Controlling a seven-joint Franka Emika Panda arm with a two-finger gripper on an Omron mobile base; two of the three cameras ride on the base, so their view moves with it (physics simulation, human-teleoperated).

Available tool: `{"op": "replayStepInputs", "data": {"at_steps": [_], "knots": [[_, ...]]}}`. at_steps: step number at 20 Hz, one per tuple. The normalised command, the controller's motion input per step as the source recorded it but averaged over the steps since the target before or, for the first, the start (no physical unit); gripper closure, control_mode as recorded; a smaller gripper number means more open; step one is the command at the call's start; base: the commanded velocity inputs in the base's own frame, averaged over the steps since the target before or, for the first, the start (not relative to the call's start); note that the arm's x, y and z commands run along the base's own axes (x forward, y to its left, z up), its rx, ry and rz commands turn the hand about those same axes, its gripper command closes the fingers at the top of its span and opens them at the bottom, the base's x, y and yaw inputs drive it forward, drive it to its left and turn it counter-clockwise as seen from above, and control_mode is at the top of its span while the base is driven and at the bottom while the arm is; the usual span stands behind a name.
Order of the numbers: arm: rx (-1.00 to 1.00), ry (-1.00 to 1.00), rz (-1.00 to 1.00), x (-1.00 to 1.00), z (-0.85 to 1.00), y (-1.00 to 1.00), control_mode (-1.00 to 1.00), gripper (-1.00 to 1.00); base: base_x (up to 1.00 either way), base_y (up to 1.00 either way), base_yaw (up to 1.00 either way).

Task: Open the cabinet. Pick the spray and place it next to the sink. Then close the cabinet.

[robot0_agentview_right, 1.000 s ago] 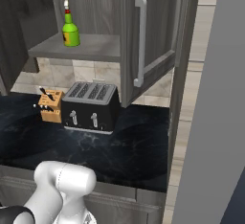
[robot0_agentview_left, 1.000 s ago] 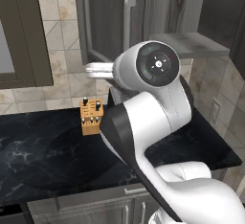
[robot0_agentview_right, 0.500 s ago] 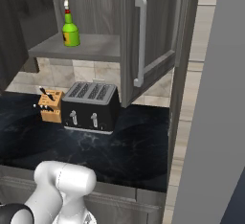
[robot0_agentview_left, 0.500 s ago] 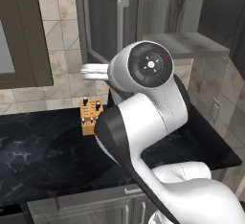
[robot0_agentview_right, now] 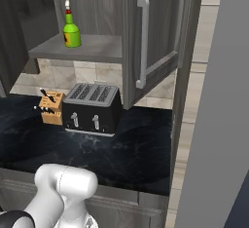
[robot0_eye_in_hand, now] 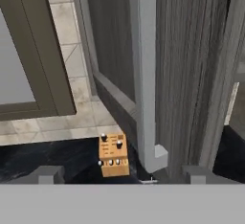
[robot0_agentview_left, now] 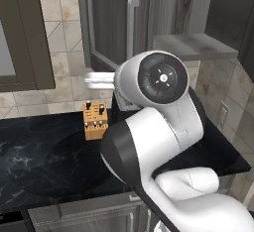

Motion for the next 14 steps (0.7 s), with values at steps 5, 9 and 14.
{"op": "replayStepInputs", "data": {"at_steps": [5,9,14], "knots": [[0.00,-0.05,-0.01,-0.58,0.05,-0.02,-1.00,-1.00,0.00,0.00,0.00],[0.00,-0.08,-0.05,-0.51,0.09,-0.40,-1.00,-1.00,0.00,0.00,0.00],[0.00,-0.05,-0.07,-0.36,0.04,-0.71,-1.00,-1.00,0.00,0.00,0.00]]}}
